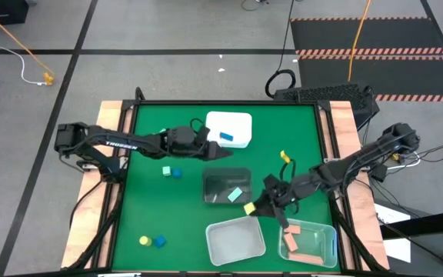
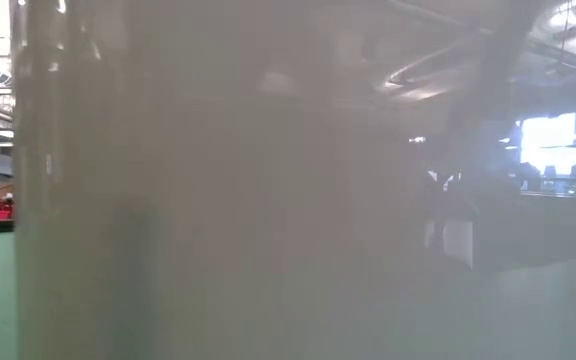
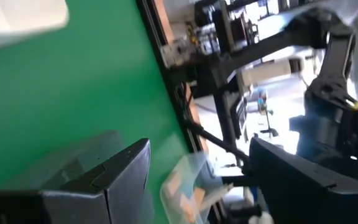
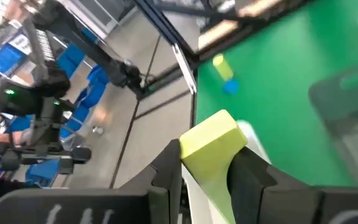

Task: Sort & place blocks by color
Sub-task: Put the middle light green block into the gray bin, then put the bottom light green block into the gray bin

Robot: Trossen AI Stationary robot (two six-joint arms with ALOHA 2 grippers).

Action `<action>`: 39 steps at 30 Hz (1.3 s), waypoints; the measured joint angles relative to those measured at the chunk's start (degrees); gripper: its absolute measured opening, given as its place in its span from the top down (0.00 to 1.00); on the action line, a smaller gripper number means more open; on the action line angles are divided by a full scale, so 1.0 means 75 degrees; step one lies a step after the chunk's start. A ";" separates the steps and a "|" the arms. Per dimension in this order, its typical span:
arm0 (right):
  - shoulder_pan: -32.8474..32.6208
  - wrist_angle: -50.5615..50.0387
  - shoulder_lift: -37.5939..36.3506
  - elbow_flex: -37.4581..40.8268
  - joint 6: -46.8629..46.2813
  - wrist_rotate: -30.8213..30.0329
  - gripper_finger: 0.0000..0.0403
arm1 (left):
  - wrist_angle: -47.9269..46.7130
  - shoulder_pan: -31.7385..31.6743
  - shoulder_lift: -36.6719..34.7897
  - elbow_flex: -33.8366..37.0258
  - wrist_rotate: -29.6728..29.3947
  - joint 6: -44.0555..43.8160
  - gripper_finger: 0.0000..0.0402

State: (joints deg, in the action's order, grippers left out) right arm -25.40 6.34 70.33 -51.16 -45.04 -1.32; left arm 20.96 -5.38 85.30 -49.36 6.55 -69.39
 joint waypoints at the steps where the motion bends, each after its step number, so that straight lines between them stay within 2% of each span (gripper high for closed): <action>1: -0.0062 0.0109 0.0163 0.0000 -0.0229 0.0002 0.80 | -0.0001 0.0115 -0.0001 0.0000 0.0000 0.0018 0.31; 7: -0.0474 0.2109 0.1396 0.0000 -0.0922 -0.0027 0.80 | -0.0056 0.0818 -0.0006 0.0000 0.0006 0.0332 0.31; 12: -0.0641 0.3275 0.2397 0.0000 -0.1833 -0.0473 0.80 | -0.0585 0.1497 -0.0105 0.0000 0.0124 0.0328 0.31; 20: -0.1209 0.3738 0.3440 0.0003 -0.3564 -0.1271 0.80 | -0.2337 0.3386 -0.0587 0.0000 -0.0049 0.0264 0.31; 28: -0.1686 0.4043 0.3517 0.0003 -0.3621 -0.2624 0.80 | -0.4114 0.5333 -0.0953 -0.0003 -0.0996 -0.0785 0.31; 30: -0.1694 0.4043 0.3517 0.0003 -0.3720 -0.2623 0.76 | -0.4620 0.5836 -0.0953 -0.0003 -0.1142 -0.1388 0.31; 35: -0.1659 0.4046 0.3517 0.0003 -0.3727 -0.2620 0.58 | -0.5730 0.7045 -0.0953 0.0000 -0.1626 -0.2910 0.31; 39: -0.1583 0.4055 0.3517 0.0003 -0.3713 -0.2618 0.50 | -0.6270 0.7733 -0.0953 0.0000 -0.2106 -0.3747 0.31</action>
State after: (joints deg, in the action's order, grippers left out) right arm -37.28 36.76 96.71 -51.13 -72.89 -20.96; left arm -26.06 52.61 78.15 -49.36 -9.25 -97.49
